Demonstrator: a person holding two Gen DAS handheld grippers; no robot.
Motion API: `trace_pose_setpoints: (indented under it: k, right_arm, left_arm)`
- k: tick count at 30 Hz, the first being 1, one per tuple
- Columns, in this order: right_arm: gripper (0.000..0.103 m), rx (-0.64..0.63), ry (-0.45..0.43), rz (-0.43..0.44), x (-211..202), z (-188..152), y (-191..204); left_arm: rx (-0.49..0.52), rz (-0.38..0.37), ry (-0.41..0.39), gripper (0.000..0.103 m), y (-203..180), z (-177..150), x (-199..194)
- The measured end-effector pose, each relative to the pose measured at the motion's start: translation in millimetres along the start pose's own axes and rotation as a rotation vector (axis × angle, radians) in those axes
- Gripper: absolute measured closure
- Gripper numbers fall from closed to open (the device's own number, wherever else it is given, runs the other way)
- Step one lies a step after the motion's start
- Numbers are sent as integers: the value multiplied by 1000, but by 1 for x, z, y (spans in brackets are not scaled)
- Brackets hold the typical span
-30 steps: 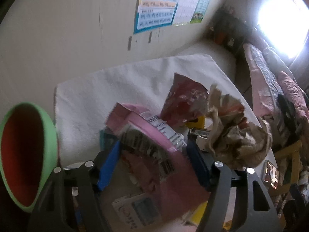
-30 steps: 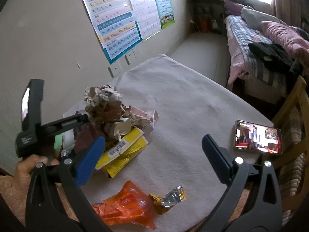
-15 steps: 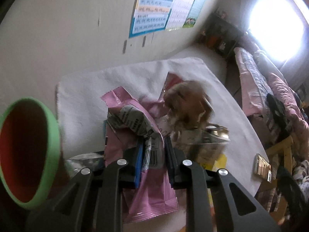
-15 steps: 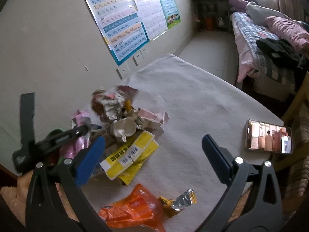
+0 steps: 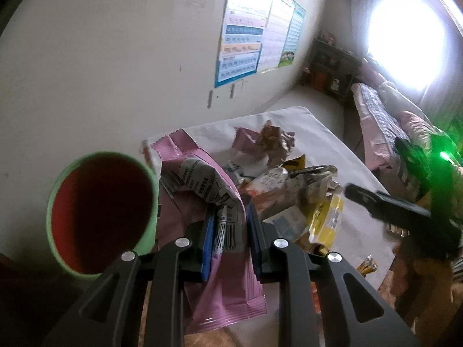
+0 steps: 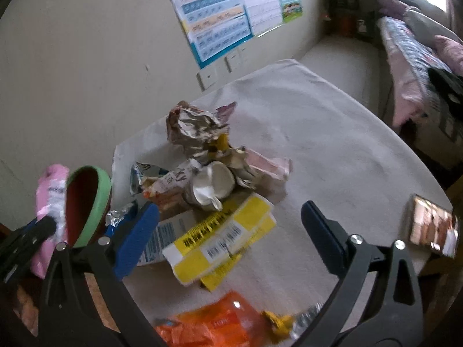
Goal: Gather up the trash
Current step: 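Carry the pink wrapper to the bin while the right tool grasps a white wrapper, then open both tools over the bin, dropping the pink and white wrappers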
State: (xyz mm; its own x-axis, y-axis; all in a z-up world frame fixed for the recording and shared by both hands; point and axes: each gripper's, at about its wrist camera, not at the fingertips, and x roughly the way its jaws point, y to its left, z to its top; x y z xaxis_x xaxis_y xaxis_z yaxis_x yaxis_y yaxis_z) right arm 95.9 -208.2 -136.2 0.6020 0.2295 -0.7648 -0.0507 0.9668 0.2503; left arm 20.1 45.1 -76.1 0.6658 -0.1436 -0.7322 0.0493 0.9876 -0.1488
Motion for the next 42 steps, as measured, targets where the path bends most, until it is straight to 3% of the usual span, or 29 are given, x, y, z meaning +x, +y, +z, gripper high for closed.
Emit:
trace_pose_setpoints:
  k: [4,9,11,13,18,22,25,33,42]
  right_arm:
    - [21,-1,73,50,30,14,7]
    - [29,31,169,58,64,17,10]
    - [53,43,187,63,70,16,9]
    - [54,60,197,79,70,15,8]
    - [56,44,105,102,30,12,17]
    - [56,-6,27,133,-9,15,42]
    - [56,-42,22,188,-19,20,67]
    - [56,-139,123,327,13,16,158]
    - [55,-261,224,344,67,2,246]
  left_arm:
    - [-23,-5,-16,84,11,-3,-8]
    - [-39,0,-39,83,19,-7,-15]
    - [-42,4,-38,83,21,-11,-16]
    - [-53,2,-37,83,24,-13,-16]
    - [-79,-3,-35,83,33,-14,-13]
    - [-95,24,-48,83,49,-11,-10]
    - [-131,62,-48,83,71,-11,-7]
    - [-209,160,-4,83,134,-22,5]
    - [-263,198,39,83,177,-31,20]
